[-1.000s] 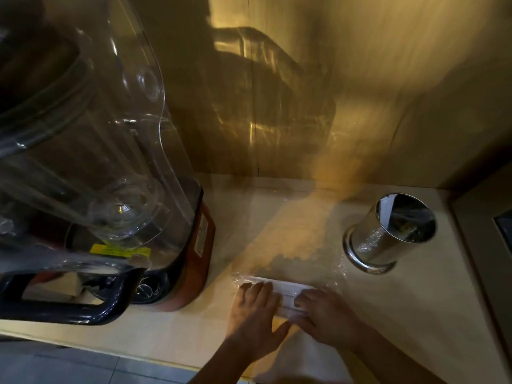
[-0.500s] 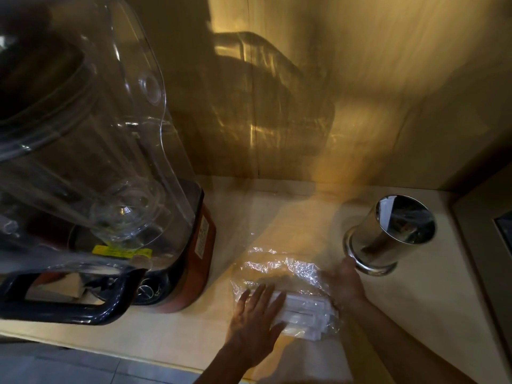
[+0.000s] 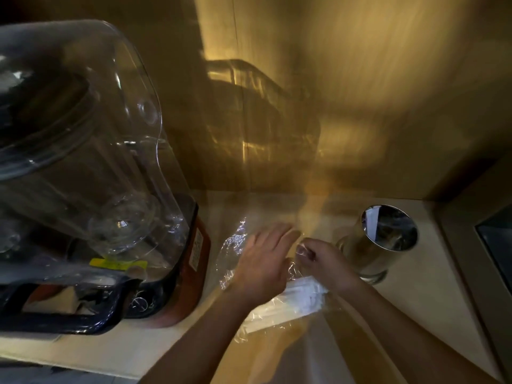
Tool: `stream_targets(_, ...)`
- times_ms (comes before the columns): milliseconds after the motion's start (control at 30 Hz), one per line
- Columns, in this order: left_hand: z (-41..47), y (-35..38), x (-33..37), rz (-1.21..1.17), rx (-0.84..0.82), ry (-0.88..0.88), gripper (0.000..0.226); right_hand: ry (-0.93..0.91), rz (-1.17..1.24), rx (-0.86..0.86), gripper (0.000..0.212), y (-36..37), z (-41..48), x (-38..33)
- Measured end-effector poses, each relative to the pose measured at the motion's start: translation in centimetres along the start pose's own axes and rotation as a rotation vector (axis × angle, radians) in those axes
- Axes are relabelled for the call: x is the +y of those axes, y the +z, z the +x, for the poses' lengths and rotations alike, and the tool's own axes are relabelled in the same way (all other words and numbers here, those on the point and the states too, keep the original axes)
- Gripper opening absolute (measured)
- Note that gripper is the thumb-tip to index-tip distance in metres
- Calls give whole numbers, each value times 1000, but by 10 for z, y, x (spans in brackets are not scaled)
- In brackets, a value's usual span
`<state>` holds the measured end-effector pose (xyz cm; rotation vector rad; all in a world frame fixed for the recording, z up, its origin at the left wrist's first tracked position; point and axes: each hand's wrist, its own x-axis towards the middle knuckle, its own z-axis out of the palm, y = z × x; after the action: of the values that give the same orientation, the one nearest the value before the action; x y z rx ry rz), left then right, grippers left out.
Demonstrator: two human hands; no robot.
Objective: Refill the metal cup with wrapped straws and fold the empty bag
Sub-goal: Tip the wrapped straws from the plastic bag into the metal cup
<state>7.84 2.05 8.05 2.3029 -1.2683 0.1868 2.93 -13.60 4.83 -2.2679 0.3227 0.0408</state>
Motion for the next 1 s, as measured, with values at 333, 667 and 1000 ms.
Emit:
stream_targets(333, 96, -61, 19, 657, -521, 262, 19, -66, 29, 37, 26, -34, -9, -27)
stream_targets(667, 129, -118, 20, 573, -461, 149, 21, 65, 227, 99, 19, -49, -38, 7)
stream_targets(1000, 126, -142, 1, 424, -231, 5, 10, -155, 120, 481, 5, -79, -52, -8)
